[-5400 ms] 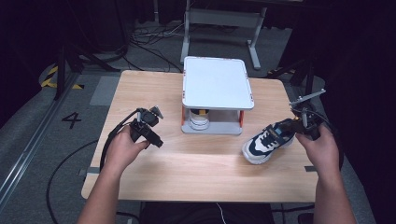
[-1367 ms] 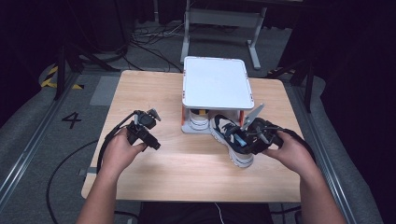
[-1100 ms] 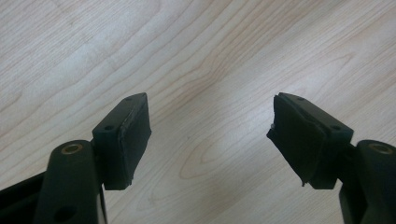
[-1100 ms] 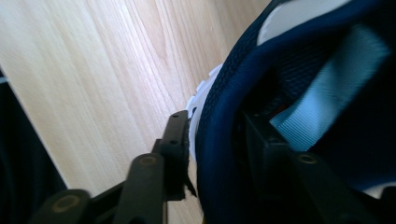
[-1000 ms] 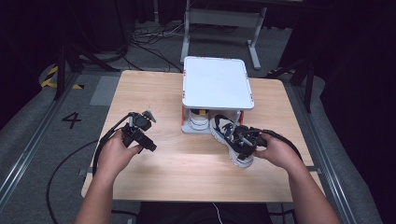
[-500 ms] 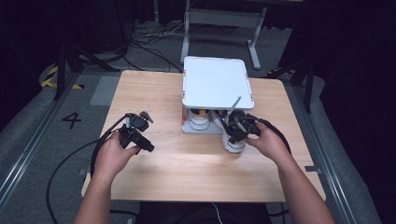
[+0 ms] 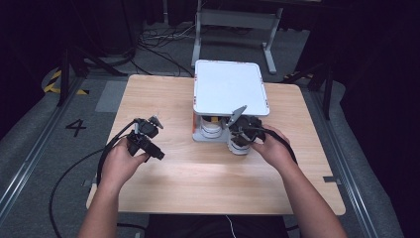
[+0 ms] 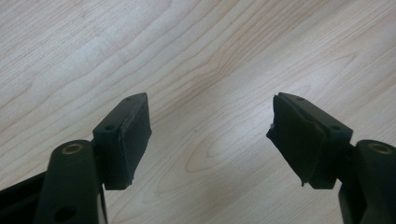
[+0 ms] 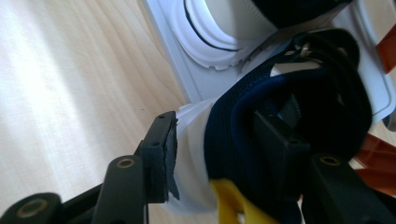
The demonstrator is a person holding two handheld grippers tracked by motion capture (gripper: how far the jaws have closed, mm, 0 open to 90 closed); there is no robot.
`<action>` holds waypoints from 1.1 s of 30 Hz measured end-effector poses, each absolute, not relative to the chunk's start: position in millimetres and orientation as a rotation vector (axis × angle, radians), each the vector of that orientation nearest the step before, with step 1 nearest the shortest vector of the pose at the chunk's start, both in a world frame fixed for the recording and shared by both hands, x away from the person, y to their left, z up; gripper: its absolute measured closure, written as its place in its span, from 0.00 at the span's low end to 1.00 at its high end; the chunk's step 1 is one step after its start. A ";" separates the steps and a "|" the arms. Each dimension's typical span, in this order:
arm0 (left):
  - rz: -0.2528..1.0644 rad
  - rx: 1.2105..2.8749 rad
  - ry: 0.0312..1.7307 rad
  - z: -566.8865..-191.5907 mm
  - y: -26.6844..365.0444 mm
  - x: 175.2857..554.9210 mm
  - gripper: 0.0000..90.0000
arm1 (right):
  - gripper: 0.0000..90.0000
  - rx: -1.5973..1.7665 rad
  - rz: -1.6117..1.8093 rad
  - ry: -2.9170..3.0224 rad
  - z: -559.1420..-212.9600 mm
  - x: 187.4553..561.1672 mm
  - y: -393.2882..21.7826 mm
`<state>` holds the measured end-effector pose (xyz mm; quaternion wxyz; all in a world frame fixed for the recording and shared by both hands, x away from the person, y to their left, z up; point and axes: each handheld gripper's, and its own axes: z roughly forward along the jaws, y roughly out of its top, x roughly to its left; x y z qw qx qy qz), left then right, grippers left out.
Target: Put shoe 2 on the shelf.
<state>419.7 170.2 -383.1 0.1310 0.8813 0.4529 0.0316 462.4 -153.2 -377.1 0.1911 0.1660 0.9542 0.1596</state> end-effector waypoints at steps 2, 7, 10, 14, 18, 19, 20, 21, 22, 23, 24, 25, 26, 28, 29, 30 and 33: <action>0.086 2.562 1.312 -382.7 167.8 421.4 0.32 | 0.51 0.461 0.476 2.649 -367.6 452.6 -158.4; 0.068 2.556 1.299 -381.2 163.1 424.2 0.32 | 0.52 0.544 0.608 2.640 -343.8 428.1 -175.4; 0.073 2.564 1.280 -379.6 160.3 427.1 0.32 | 0.53 0.650 0.604 2.631 -337.6 419.8 -186.7; 0.065 2.566 1.267 -379.9 155.0 430.2 0.32 | 0.55 0.944 0.626 2.619 -345.4 417.2 -205.8; 0.061 2.574 1.253 -379.4 150.7 431.2 0.32 | 0.48 1.117 0.579 2.540 -377.4 428.6 -206.0; 0.061 2.573 1.252 -379.4 150.9 430.8 0.32 | 0.47 1.159 0.575 2.528 -384.1 432.8 -204.3; 0.065 2.574 1.252 -379.3 151.7 430.3 0.32 | 0.47 1.201 0.576 2.528 -390.1 436.9 -202.5; 0.070 2.570 1.259 -379.3 152.5 429.7 0.32 | 0.47 1.224 0.577 2.531 -395.3 441.0 -200.8; 0.071 2.565 1.263 -379.0 154.5 429.1 0.32 | 0.48 1.227 0.577 2.530 -398.5 443.7 -199.8; 0.073 2.561 1.269 -379.0 156.6 428.2 0.32 | 0.47 1.230 0.574 2.523 -401.4 446.8 -198.7; 0.076 2.560 1.272 -379.3 158.9 427.1 0.32 | 0.48 1.227 0.598 2.528 -402.6 449.7 -198.3; 0.071 2.553 1.290 -379.9 161.5 425.1 0.32 | 0.50 1.229 0.624 2.528 -402.8 452.3 -198.4; 0.074 2.556 1.292 -380.1 163.3 424.0 0.32 | 0.53 1.219 0.634 2.513 -402.9 454.8 -197.2; 0.074 2.545 1.311 -381.2 167.8 419.8 0.32 | 0.56 1.181 0.634 2.482 -403.5 457.6 -194.2; 0.077 2.543 1.318 -381.2 170.1 417.6 0.32 | 0.56 1.175 0.640 2.465 -404.4 459.5 -192.4; 0.084 2.540 1.325 -381.0 172.5 415.4 0.32 | 0.58 1.167 0.644 2.455 -405.3 461.7 -190.5; 0.100 2.526 1.344 -380.3 180.5 409.3 0.32 | 0.62 1.108 0.652 2.416 -409.4 466.4 -182.1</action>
